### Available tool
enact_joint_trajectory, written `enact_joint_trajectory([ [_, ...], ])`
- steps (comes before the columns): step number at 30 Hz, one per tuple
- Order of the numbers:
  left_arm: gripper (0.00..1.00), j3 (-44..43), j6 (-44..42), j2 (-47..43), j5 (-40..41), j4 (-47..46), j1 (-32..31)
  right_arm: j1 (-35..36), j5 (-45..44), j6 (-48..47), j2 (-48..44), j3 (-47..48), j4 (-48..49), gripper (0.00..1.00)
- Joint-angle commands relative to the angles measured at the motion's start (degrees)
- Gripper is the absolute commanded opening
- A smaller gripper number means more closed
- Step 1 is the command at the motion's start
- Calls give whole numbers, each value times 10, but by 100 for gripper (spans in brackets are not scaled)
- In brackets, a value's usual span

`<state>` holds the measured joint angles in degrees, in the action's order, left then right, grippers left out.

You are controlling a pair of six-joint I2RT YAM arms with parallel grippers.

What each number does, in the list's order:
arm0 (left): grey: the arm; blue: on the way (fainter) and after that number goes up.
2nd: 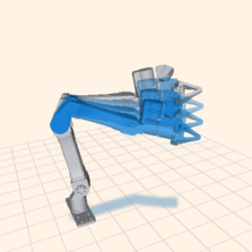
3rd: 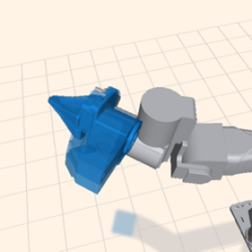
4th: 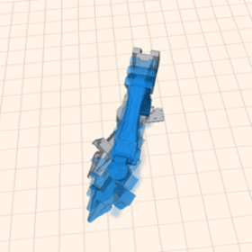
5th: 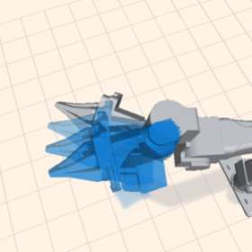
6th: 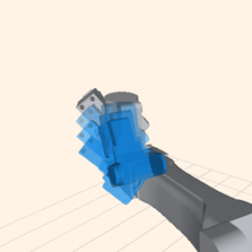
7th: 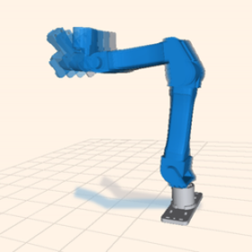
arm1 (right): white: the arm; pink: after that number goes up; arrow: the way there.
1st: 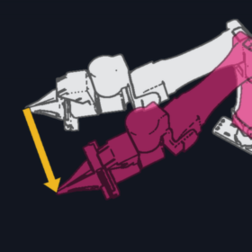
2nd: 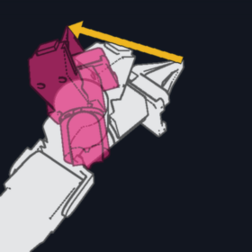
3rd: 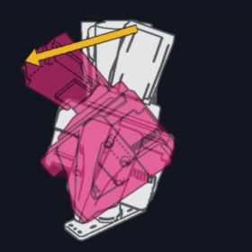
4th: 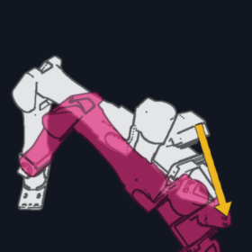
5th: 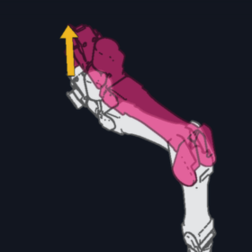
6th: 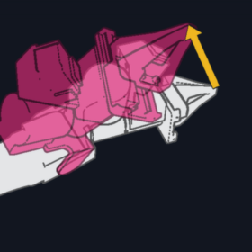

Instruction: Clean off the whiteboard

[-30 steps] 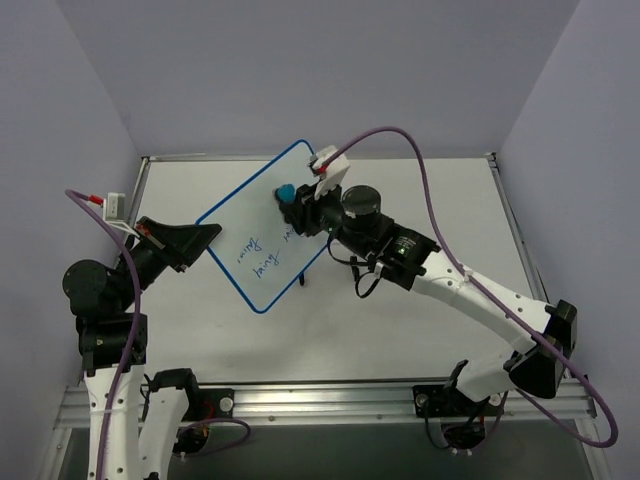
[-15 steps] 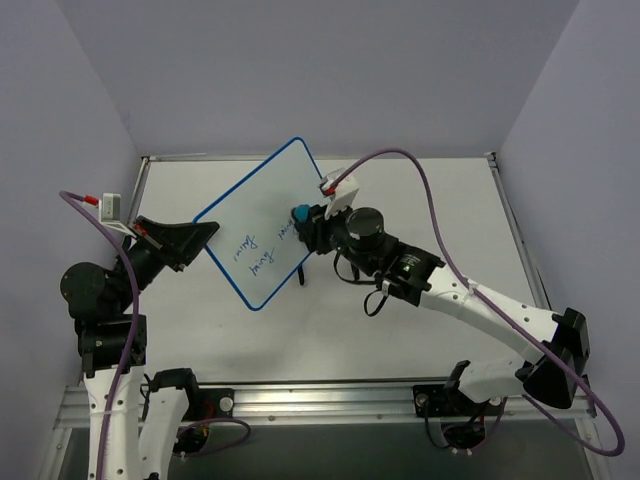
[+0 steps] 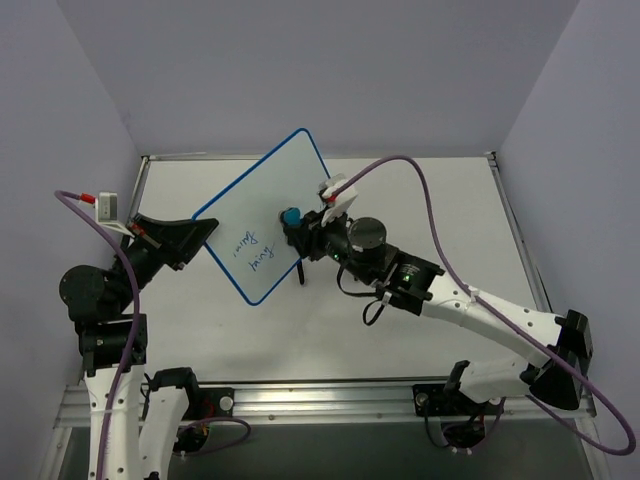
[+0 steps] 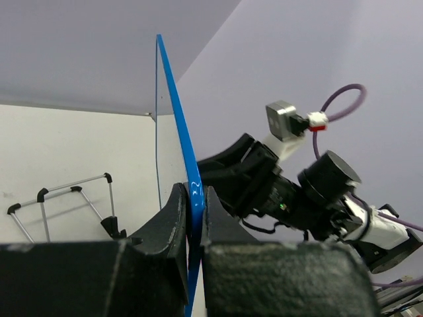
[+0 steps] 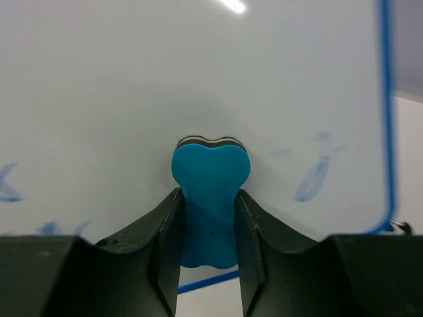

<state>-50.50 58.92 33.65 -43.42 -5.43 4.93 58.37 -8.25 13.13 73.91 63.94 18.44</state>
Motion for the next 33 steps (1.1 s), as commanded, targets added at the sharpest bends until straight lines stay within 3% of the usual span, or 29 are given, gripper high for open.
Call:
enact_joint_trajectory([
  [1, 2, -40, 123, -28, -87, -142, -22, -105, -2, 13, 4, -57, -36, 0],
  [4, 2, -38, 131, -29, -87, -149, -23, -184, 52, 15, -10, -78, -16, 0],
  [7, 2, -36, 133, -28, -83, -151, -24, -202, 75, 16, -6, -70, -15, 0],
  [10, 2, -31, 134, -26, -78, -152, -25, -193, 119, 26, -1, -58, -1, 0],
  [17, 2, -21, 135, -25, -70, -147, -24, -96, 87, 24, -10, -23, 7, 0],
  [26, 2, -29, 125, -29, -68, -132, -25, -83, 36, -4, 7, 2, -10, 0],
  [29, 2, -42, 94, -32, -47, -72, -24, -83, 54, -2, 9, -14, 27, 0],
  [33, 2, -81, 3, -35, 5, 111, -24, -90, -22, 16, 9, -13, 14, 0],
])
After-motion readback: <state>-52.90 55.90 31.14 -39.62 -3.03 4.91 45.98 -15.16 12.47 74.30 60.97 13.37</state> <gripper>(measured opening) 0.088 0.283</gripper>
